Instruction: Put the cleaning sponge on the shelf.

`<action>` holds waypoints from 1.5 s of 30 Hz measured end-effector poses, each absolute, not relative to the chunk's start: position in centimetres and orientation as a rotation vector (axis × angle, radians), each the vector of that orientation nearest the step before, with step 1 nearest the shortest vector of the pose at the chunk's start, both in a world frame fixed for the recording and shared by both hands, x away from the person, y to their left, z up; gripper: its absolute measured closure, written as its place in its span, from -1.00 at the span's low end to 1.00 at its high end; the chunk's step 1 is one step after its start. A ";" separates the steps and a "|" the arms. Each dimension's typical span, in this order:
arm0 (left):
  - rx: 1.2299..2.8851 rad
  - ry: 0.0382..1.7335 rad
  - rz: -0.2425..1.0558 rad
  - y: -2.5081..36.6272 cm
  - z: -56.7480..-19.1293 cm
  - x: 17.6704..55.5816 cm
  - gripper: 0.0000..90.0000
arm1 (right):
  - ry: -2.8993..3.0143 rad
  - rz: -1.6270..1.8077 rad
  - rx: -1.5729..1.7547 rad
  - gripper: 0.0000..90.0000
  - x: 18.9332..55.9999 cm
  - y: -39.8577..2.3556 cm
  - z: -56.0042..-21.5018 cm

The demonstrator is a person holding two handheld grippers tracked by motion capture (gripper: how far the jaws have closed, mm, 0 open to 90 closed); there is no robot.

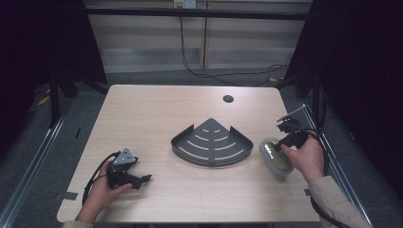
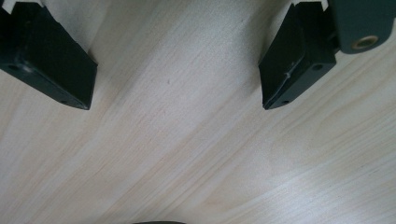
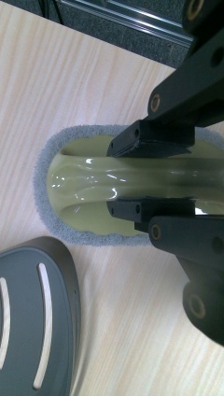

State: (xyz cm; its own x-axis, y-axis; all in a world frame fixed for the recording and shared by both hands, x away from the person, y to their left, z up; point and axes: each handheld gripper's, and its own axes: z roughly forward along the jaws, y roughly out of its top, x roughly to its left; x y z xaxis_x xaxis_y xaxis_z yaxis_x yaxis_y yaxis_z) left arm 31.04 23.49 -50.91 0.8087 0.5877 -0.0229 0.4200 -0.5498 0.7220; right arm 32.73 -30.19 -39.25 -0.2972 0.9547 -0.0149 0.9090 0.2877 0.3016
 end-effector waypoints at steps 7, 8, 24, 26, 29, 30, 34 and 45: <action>2.234 0.737 0.285 23.5 -50.9 31.0 -0.76 | 2.391 0.342 1.703 0.58 33.0 -29.8 -38.0; 2.234 0.738 0.285 23.5 -50.9 31.0 -0.76 | 2.394 0.344 1.696 0.58 33.1 -29.8 -37.8; 2.234 0.737 0.285 23.5 -50.9 31.0 -0.76 | 2.451 0.334 1.629 0.58 34.1 -28.3 -35.9; 2.230 0.741 0.284 23.5 -50.9 31.0 -0.77 | 2.463 0.338 1.611 0.58 34.3 -27.9 -35.7; 2.230 0.741 0.284 23.5 -50.9 31.0 -0.76 | 2.471 0.331 1.598 0.58 34.6 -27.4 -35.5; 2.230 0.741 0.284 23.5 -50.9 31.0 -0.77 | 2.472 0.331 1.595 0.58 34.6 -27.2 -35.4; 2.226 0.744 0.280 23.4 -50.9 31.0 -0.76 | 2.487 0.330 1.578 0.58 34.9 -26.5 -35.2; 2.226 0.744 0.280 23.4 -50.9 31.0 -0.77 | 2.520 0.334 1.514 0.58 35.8 -25.1 -35.2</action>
State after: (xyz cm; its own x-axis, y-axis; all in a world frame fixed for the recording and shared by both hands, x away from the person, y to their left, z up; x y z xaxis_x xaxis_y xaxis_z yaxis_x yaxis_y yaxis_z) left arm 31.01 23.44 -50.94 0.8063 0.5907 -0.0300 0.4246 -0.5428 0.7246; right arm 35.80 -25.13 -35.16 -0.4638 0.8850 -0.0406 0.8439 0.4553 0.2836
